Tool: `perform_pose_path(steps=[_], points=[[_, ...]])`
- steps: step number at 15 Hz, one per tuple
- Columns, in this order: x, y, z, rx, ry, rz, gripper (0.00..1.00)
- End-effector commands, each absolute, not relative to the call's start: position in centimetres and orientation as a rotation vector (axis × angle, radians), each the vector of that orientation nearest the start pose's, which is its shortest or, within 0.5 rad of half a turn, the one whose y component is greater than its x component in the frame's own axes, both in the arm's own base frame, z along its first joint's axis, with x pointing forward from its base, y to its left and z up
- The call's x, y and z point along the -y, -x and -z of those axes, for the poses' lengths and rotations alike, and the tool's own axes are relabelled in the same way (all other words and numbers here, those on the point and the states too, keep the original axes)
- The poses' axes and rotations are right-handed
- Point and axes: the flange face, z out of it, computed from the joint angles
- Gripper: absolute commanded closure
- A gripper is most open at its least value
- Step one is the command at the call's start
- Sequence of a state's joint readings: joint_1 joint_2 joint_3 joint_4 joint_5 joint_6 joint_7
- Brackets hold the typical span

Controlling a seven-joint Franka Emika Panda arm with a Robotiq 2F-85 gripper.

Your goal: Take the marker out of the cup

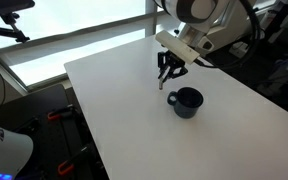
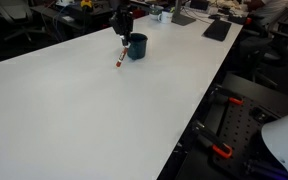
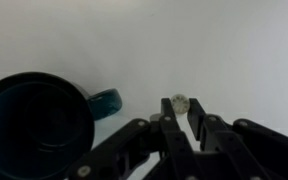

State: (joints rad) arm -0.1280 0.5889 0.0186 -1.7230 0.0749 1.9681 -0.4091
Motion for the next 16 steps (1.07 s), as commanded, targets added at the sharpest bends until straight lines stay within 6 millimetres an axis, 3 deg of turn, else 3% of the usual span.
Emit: perform_pose_path(steps=[1, 8, 10, 12, 16], points=[[6.2, -63.1, -21.5, 0.371, 2.920, -0.536, 0.95], [6.4, -63.3, -21.2, 0.347, 2.915, -0.546, 0.95], [6.5, -63.3, -21.8, 0.329, 2.933, -0.508, 0.52], [6.7, -63.4, -22.4, 0.306, 2.947, -0.468, 0.47], [7.2, -63.8, -23.8, 0.246, 2.973, -0.323, 0.19]])
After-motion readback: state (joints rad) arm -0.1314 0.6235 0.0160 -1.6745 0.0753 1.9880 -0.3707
